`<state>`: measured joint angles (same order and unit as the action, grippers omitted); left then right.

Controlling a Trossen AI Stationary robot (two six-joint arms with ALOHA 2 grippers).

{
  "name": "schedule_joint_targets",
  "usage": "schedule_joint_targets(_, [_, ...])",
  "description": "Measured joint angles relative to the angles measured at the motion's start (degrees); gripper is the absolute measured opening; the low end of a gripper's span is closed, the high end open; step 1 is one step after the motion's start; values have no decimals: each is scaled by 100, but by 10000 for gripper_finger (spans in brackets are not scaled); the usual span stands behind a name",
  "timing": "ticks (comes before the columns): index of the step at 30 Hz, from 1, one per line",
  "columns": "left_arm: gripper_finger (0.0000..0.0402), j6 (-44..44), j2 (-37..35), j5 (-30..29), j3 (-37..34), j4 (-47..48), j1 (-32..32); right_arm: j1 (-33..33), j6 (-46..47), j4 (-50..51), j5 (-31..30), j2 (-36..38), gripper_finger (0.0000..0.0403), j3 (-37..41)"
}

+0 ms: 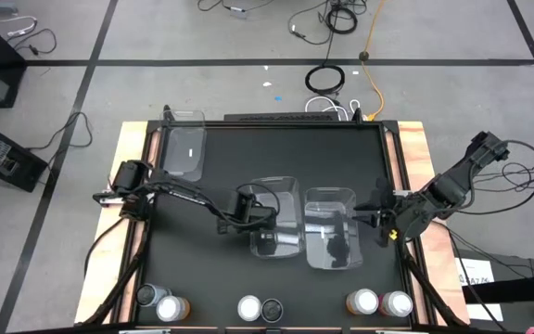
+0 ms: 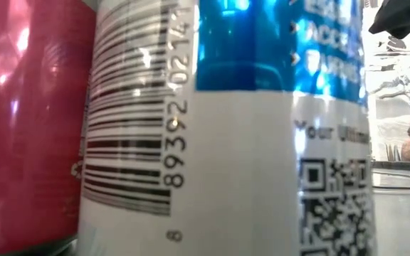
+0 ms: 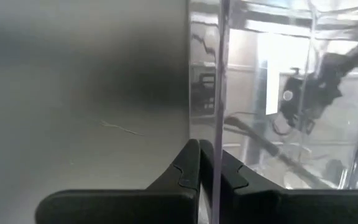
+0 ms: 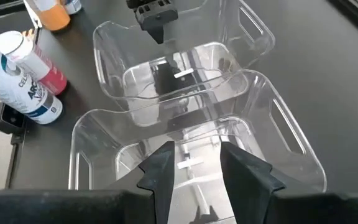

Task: Sort soda cans
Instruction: Move the middle left transparent bin to the center of the table, then move the top left transparent bin to the middle left of the table

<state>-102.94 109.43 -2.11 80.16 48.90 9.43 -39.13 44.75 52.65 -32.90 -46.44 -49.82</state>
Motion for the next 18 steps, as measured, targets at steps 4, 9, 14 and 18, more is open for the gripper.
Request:
schedule_joint_targets(4, [21,34,0,-67,0,23,-8,0,-215,-4,18,-2,123,0])
schedule_joint_targets(9, [42,462,0,-252,7,19,-33,0,-268,19,30,-3,123,0])
schedule_joint_targets(14, [55,632,0,-267,7,46,-46,0,-426,25,30,-3,123,0])
schedule_joint_targets(18, [65,630,0,-271,7,282,-42,0,-475,27,28,-6,123,0])
